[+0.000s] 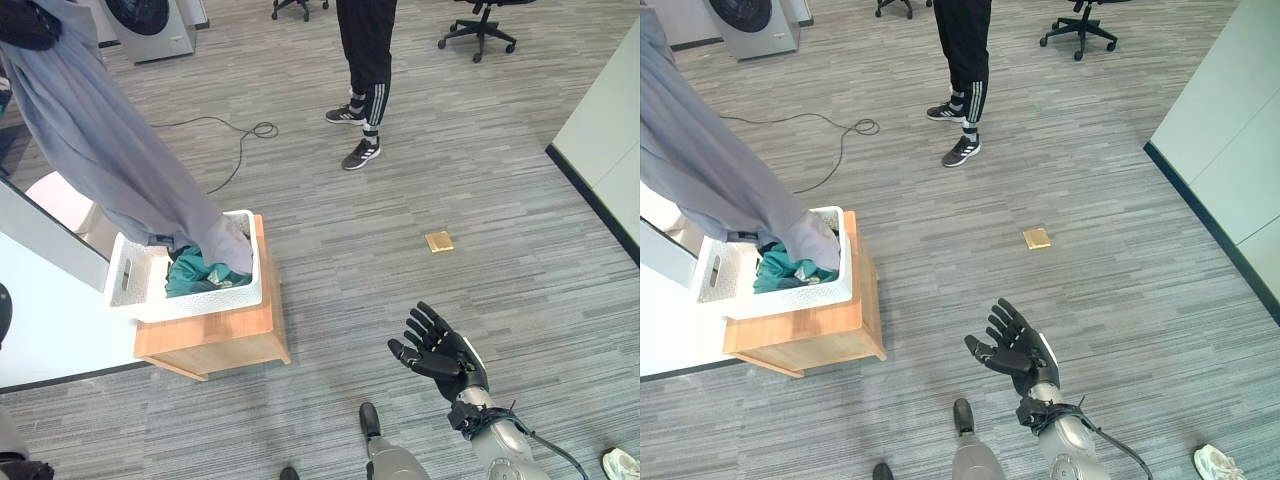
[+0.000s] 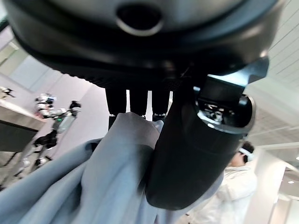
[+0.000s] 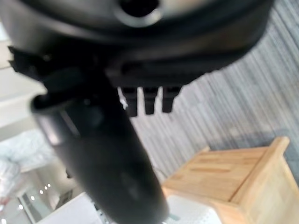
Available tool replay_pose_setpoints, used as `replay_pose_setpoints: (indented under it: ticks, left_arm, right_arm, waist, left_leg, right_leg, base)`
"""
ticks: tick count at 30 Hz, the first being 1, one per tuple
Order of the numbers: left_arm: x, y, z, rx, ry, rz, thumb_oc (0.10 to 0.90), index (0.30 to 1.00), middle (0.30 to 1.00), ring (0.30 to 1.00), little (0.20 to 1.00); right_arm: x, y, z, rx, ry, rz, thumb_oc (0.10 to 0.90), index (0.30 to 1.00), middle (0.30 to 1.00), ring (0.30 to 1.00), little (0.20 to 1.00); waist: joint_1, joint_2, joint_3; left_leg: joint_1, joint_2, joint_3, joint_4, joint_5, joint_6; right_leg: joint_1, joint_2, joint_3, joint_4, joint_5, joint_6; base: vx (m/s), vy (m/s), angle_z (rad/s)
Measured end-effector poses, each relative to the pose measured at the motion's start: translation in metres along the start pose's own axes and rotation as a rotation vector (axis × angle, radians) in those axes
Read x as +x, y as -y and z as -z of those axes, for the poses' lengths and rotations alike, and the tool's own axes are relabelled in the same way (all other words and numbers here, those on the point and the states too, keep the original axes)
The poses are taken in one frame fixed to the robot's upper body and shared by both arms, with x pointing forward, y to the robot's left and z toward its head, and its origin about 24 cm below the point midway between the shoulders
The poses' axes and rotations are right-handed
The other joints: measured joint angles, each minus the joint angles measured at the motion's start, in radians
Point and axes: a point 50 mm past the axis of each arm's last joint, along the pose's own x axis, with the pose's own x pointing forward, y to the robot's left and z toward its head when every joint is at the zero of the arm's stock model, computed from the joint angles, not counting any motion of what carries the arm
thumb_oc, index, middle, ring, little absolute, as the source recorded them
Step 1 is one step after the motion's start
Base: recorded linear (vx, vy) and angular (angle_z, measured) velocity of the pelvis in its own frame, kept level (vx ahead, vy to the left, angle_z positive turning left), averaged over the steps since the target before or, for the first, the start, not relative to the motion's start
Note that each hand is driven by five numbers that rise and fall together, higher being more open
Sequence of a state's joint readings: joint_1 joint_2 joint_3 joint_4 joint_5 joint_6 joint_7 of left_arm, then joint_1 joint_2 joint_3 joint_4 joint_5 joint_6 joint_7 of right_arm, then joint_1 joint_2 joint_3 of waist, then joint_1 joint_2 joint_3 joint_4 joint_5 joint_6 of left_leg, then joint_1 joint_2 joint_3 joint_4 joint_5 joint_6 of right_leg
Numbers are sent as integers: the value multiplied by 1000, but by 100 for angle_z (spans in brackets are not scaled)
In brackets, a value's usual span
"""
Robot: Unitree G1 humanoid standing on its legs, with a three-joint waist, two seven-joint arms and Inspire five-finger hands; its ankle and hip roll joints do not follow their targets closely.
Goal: Pick up bed clothes into laundry basket.
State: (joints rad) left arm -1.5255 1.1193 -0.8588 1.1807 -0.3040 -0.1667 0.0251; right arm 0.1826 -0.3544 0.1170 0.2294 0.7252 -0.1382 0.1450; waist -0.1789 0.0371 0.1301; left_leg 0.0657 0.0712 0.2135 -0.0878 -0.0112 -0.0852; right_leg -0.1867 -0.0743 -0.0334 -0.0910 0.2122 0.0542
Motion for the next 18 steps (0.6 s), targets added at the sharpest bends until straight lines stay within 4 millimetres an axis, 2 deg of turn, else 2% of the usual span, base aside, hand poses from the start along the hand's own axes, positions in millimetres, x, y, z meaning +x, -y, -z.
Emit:
replay_pose_setpoints:
  ticks: [4, 7, 9, 13, 15, 18]
  left_arm:
    - [-1, 6, 6, 123, -32, 4, 400, 300, 300, 300, 300]
    - [-2, 18, 11, 222, -34, 25, 400, 300, 300, 300, 300]
    - [-5, 39, 17, 291, -34, 80, 400, 300, 300, 300, 300]
    - [-13, 86, 24, 359, -19, 195, 400, 300, 300, 300, 300]
    - [-23, 113, 36, 425, -24, 274, 400, 300, 300, 300, 300]
    - [-38, 144, 49, 479, -21, 368, 400, 300, 300, 300, 300]
  right_arm:
    - [-2, -4, 4, -16, -23, -25, 800, 900, 900, 900, 900]
    - [-3, -4, 6, -45, -34, -31, 800, 900, 900, 900, 900]
    - [-5, -3, 5, -66, -38, -32, 800, 900, 900, 900, 900]
    - [-1, -9, -2, -89, -16, -67, 800, 900, 900, 900, 900]
    - [2, -15, -4, -97, -6, -96, 800, 900, 900, 900, 900]
    - [4, -18, -6, -104, 3, -110, 800, 900, 900, 900, 900]
  waist:
    - [-1, -38, 7]
    - [-1, -52, 6]
    - [-2, -61, 8]
    - [-3, -106, 32]
    - [-16, -135, 37]
    - [-29, -151, 40]
  left_leg:
    - [-12, 0, 9, 0, 2, -2]
    - [-34, -1, 14, 0, 3, -3]
    - [-37, 1, 15, 0, 3, -3]
    - [-43, 7, 21, 0, 3, -4]
    - [-46, 9, 25, 0, 3, -5]
    - [-53, 13, 27, 0, 3, -5]
  right_leg:
    - [-17, 2, 8, 0, 7, -2]
    - [-39, 1, 11, 0, 13, -3]
    - [-43, 4, 11, 0, 17, -6]
    - [-51, 14, 13, 0, 22, -11]
    - [-59, 17, 17, 0, 24, -14]
    - [-68, 22, 18, 1, 24, -14]
  base:
    - [-70, -6, -6]
    - [-25, -11, -4]
    - [-17, -10, -1]
    - [-49, -22, -5]
    - [-26, -8, -8]
    - [-13, -6, -5]
